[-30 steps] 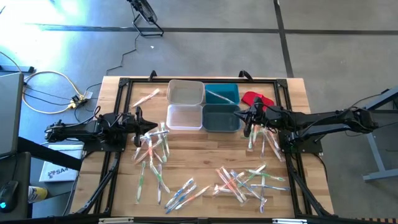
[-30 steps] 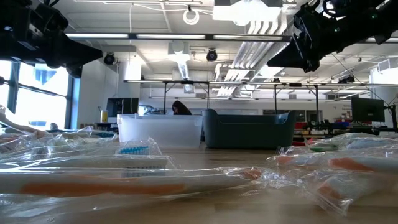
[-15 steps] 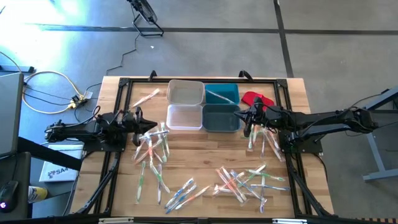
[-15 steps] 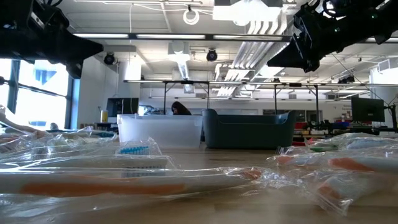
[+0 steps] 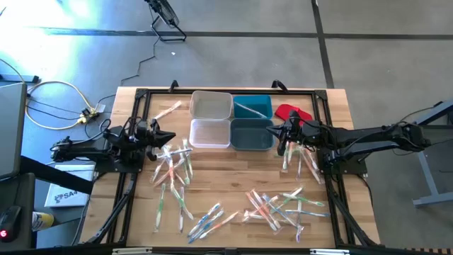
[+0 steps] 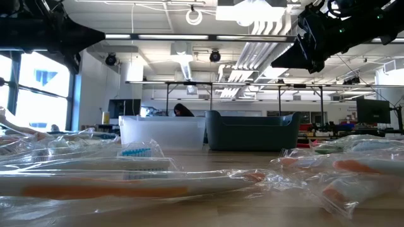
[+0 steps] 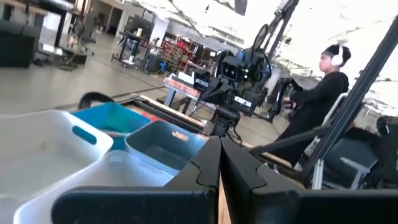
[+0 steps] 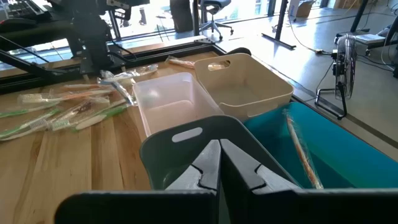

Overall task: Pick & Place Toothbrushes
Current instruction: Put the blue toothbrush into the white bin

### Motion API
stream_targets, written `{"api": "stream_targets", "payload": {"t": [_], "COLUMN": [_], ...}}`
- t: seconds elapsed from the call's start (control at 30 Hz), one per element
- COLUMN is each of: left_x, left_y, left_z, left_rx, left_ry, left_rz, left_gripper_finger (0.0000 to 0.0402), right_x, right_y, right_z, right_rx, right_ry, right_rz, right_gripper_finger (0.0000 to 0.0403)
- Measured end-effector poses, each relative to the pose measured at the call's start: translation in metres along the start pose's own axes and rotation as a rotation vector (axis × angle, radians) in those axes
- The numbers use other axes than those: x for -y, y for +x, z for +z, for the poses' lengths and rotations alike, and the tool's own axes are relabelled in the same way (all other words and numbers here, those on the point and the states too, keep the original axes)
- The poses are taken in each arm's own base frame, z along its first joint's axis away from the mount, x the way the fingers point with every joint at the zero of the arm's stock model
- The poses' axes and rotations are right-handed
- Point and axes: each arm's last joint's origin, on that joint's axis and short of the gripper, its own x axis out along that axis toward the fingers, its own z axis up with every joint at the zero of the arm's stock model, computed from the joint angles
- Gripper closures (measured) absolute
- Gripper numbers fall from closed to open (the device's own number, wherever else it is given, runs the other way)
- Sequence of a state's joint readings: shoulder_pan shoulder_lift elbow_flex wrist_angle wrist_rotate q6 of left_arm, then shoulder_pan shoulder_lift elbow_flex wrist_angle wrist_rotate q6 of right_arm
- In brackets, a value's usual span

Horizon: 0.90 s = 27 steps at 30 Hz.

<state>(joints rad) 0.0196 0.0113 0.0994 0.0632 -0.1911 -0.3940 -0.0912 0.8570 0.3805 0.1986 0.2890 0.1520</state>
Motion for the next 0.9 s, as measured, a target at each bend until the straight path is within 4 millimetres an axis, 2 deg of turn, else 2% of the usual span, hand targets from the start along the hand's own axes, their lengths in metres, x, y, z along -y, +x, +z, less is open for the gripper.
{"api": "stream_targets", "payload": {"t": [0.17, 0.53, 0.73, 0.9], "left_x": [-0.004, -0.004, 0.003, 0.007], "left_y": [0.001, 0.006, 0.003, -0.006], "left_z": [-0.008, -0.011, 0.009, 0.025], "left_rx": [-0.082, -0.118, -0.118, -0.254], "left_ry": [0.015, 0.076, 0.18, 0.205], "left_rz": [0.049, 0.089, 0.082, 0.17], "left_gripper_finger": [0.0391, 0.0391, 0.0391, 0.0391], "right_x": [0.0, 0.0, 0.0, 0.0], "right_y": [0.0, 0.0, 0.0, 0.0], "right_z": [0.0, 0.0, 0.0, 0.0], "right_rx": [0.0, 0.0, 0.0, 0.0], "right_ry": [0.0, 0.0, 0.0, 0.0], "right_rz": [0.0, 0.0, 0.0, 0.0], "right_gripper_finger": [0.04, 0.04, 0.04, 0.0401]}}
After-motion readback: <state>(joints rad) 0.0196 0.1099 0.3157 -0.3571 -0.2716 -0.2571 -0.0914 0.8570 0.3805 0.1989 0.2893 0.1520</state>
